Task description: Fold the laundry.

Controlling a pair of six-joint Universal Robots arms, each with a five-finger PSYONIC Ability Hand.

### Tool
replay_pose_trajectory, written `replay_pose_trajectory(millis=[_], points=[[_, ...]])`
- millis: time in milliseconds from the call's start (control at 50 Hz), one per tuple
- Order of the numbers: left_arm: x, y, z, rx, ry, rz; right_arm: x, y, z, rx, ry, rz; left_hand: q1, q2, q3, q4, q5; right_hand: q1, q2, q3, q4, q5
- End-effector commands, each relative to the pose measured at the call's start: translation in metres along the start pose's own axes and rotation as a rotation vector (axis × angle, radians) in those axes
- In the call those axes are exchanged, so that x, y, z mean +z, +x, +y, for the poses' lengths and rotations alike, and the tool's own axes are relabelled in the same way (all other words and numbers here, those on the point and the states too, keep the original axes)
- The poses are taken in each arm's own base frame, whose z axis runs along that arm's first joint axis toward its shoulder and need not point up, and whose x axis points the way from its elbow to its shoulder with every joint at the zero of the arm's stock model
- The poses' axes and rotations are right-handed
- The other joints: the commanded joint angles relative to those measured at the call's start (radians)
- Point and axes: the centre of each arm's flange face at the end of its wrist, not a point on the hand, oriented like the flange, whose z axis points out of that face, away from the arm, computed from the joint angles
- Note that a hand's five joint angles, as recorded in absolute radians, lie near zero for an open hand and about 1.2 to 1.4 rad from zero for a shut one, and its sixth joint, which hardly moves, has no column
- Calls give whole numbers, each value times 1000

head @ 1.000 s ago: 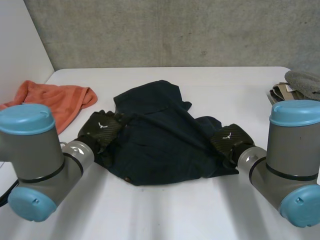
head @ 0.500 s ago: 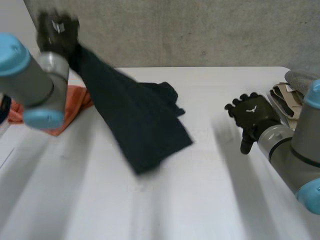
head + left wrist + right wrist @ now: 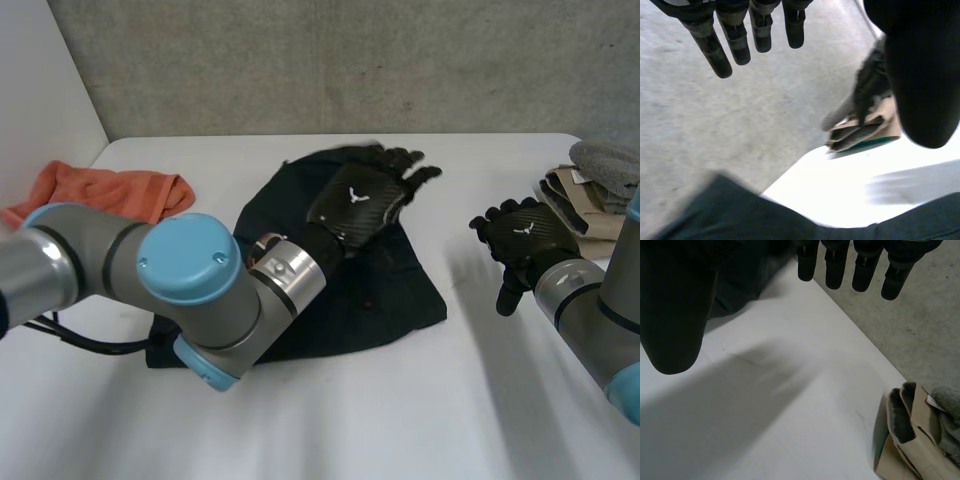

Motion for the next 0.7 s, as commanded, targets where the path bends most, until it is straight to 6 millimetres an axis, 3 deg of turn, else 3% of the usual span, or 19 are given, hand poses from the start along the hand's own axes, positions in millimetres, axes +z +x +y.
replay_pose_trajectory(millis=[20,100,120,220,320,420,580,700], points=[[-20,-60,-36,52,-23,-319,-2,-4,-7,-19,39,-42,-28,-35,-42,-31,-47,-57,-38,-34,-40,-44],[-53,-84,-38,94,-176,-468,-11,-13,-21,-69,94,-112,-28,-35,-42,-31,-47,-57,-38,-34,-40,-44],[-70,-86,-35,100,-267,-500,-16,-20,-25,-97,112,-159,33,27,19,30,15,-57,-38,-34,-40,-44],[-122,-81,-19,53,-553,-504,-29,-41,-28,-191,120,-303,225,218,210,221,206,19,38,42,36,32],[-166,-72,0,-50,-776,-453,-22,-57,-15,-236,45,-393,378,371,363,374,359,104,124,128,121,117],[-178,-80,15,-84,-821,-460,0,-70,-2,-208,-16,-383,360,353,346,357,341,110,130,134,127,123],[-174,-105,45,4,-815,-486,27,-85,12,-156,-21,-333,307,301,293,304,288,183,203,207,200,196],[-172,-106,58,67,-838,-453,35,-92,18,-139,-23,-338,260,254,246,257,241,447,466,470,464,460]])
